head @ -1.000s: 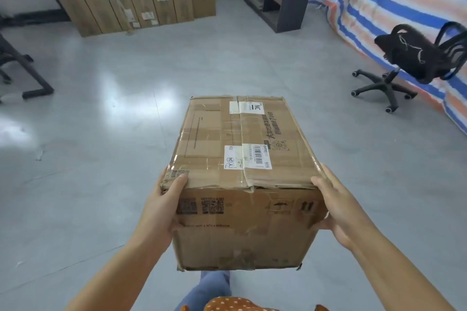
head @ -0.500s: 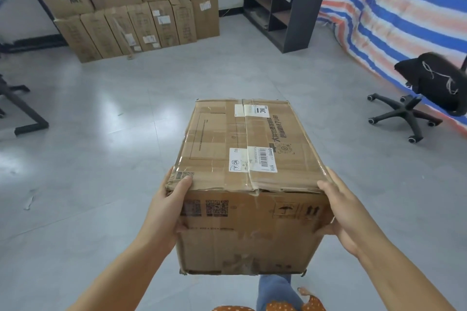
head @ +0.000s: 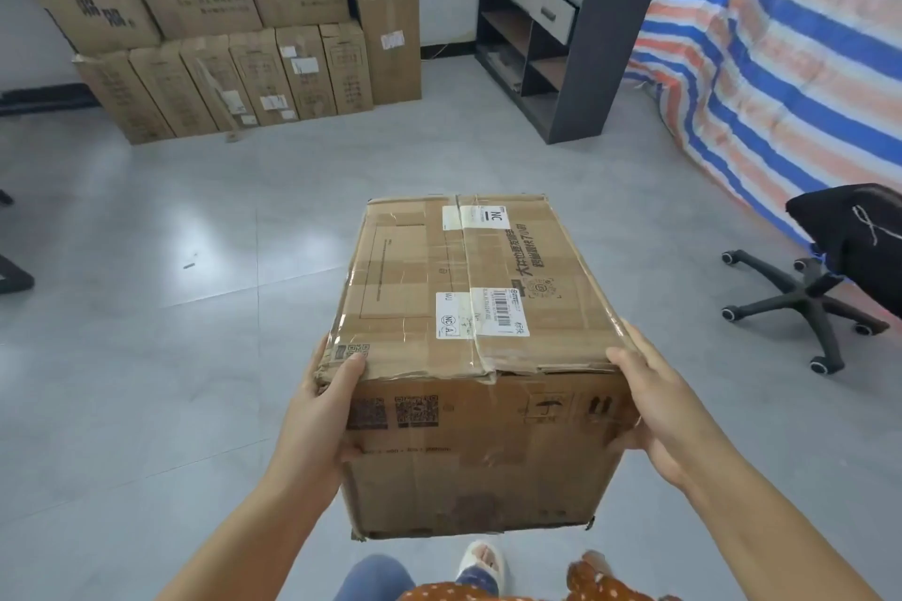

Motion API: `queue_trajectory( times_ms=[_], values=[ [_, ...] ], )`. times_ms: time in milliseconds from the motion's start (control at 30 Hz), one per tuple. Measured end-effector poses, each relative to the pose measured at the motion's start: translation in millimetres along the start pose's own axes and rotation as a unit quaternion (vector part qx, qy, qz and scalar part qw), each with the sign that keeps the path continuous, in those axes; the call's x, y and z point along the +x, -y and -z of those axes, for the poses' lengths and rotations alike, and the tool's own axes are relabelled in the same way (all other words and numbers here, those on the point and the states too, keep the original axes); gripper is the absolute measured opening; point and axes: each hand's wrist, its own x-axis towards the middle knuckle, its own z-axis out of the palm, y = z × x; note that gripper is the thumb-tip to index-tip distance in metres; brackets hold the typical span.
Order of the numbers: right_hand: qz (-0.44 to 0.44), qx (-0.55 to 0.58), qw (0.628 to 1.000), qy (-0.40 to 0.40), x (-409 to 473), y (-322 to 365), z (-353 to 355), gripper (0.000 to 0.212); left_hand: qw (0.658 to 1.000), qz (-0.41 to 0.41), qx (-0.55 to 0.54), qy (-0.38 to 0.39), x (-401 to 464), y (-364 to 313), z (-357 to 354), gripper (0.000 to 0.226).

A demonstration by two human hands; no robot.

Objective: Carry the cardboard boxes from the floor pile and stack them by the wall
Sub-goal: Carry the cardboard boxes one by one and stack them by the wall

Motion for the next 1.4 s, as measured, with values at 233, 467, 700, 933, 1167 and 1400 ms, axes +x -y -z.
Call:
queue_trajectory(
  times_ms=[233, 467, 700, 933, 1167, 1400],
  values=[
    [0.01, -0.007, 1.0, 0.007, 118, 61, 3, 0.041, 1.0, -0.002, -0.012, -0.003, 108, -43, -61, 0.021],
    [0.017, 0.002, 1.0, -0.008, 258, 140, -29, 0.042, 0.999, 0.009, -0.029, 0.012, 261, -104, -107, 0.023],
    [0.025, 0.027, 0.999, -0.035, 386, 239, -64, 0.038, 0.999, -0.009, -0.026, 0.043, 407, -198, -149, 0.025],
    [0.04, 0.012, 0.999, -0.019, 506, 320, -87, 0.036, 0.998, -0.021, -0.03, 0.055, 527, -263, -193, 0.023],
    [0.052, -0.011, 0.999, -0.004, 670, 398, -109, 0.04, 0.999, -0.034, -0.034, 0.021, 670, -317, -251, 0.02],
    [0.061, -0.034, 0.997, 0.037, 832, 515, -126, 0.041, 0.995, -0.072, -0.068, -0.008, 801, -395, -316, 0.027]
  ],
)
